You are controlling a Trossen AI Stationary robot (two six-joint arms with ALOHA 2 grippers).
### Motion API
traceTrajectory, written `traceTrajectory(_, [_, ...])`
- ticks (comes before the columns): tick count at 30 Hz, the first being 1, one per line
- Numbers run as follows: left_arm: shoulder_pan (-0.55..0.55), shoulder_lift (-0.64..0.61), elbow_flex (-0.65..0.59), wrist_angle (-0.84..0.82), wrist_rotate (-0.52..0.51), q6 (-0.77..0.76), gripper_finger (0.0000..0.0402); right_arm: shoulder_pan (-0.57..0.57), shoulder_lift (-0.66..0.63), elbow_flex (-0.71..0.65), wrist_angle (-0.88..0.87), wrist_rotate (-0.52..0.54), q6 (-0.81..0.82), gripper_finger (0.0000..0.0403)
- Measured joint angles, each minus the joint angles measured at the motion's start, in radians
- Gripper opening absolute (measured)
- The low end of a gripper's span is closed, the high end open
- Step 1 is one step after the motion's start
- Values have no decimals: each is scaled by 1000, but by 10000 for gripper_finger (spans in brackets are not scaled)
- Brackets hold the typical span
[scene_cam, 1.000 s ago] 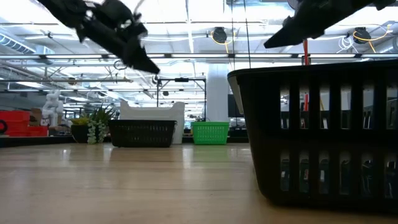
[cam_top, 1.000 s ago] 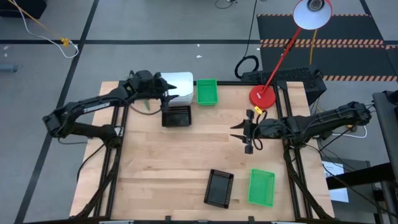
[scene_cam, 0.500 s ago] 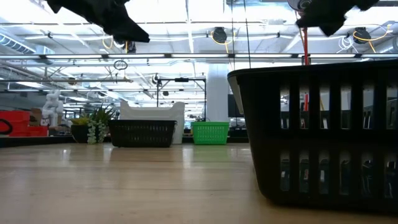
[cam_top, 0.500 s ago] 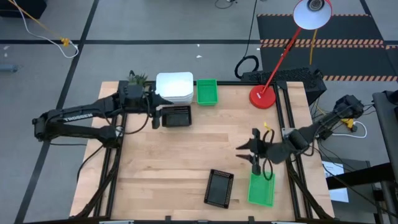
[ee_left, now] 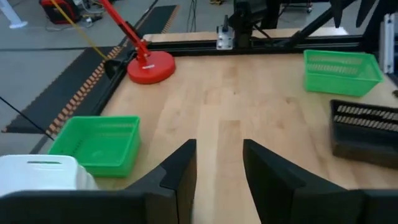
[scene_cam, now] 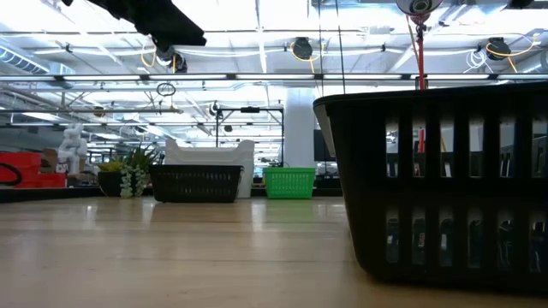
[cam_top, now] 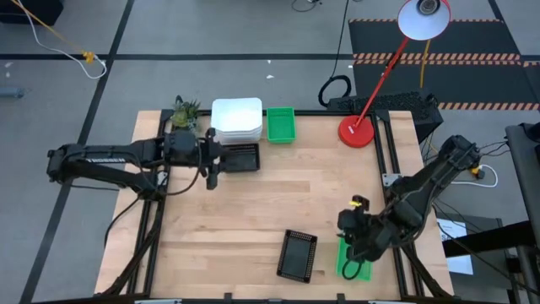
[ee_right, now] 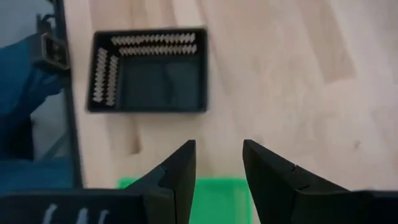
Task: Stack baskets by color
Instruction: Stack the bottom green bin on top of the top green bins
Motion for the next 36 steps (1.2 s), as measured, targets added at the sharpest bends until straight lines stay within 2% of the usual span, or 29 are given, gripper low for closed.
traceTrajectory(4, [-82,27,0,-1,-51,-55,131,32,50,64,-20,-71,69,125])
traceTrajectory(10, [-211,112,0,50,-161,-92,131,98,102,72,-27,-160,249,126])
traceTrajectory(16, [-280,193,0,169,-176,-90,131,179,179,72,3,-233,357,126])
traceTrajectory(22, [-314,247,0,270,-182,-109,131,250,212,72,43,-214,413,126])
traceTrajectory(26, [-325,272,0,294,-182,-136,131,294,212,71,42,-157,449,126])
traceTrajectory(30, [-335,299,0,298,-199,-159,131,317,212,71,38,-147,478,128])
traceTrajectory(36, [-349,338,0,300,-217,-201,131,320,212,41,45,-151,459,154])
